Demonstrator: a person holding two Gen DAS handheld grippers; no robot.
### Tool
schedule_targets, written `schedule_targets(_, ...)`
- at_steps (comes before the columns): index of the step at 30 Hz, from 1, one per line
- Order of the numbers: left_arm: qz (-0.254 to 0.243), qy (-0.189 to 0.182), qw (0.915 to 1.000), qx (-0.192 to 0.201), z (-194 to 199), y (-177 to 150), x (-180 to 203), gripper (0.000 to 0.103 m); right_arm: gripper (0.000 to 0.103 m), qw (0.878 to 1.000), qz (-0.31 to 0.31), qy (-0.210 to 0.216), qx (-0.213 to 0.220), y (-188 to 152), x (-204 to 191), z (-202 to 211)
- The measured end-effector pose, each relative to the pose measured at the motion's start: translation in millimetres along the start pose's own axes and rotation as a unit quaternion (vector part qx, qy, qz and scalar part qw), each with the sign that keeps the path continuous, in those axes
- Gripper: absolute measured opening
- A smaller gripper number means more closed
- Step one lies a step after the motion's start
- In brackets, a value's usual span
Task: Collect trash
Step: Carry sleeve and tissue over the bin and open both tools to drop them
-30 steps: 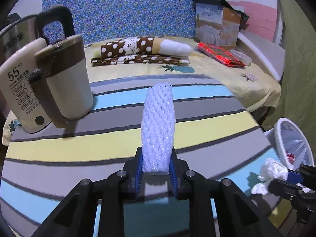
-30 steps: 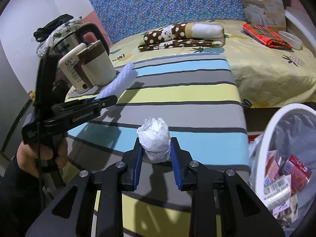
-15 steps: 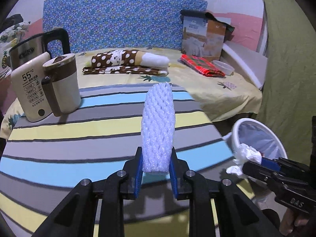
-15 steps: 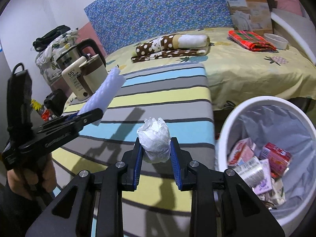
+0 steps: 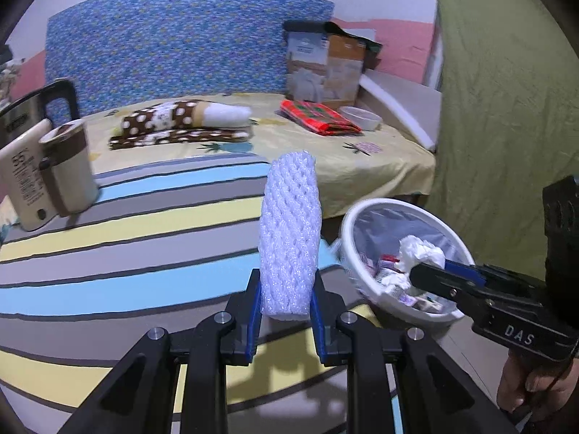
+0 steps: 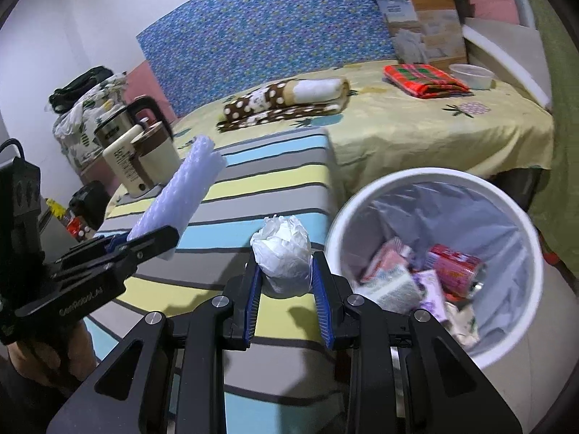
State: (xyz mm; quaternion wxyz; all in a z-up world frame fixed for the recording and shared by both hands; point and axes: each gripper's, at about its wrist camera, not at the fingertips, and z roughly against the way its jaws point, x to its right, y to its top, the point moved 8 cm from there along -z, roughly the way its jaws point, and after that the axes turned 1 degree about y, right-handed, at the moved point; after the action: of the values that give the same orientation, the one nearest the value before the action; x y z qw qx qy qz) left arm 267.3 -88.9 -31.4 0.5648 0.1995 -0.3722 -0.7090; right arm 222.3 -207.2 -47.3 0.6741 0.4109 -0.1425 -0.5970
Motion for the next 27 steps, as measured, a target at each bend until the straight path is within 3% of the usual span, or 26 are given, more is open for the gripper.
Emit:
schedule_targets(13,-0.049,-0.058,0.9968,-0.026,-42.4,-1.2,81.6,0.024,0.03,0.996,-0.058,-0.072,0.005,-7.5,75.7,15.6)
schedule_targets(27,-0.079,-0.092,0.991,-0.058,-86.2,-5.2,121.9,0.025,0.032,0.992,-0.08,-0.092,-0.016,-21.3,105.4,13.0)
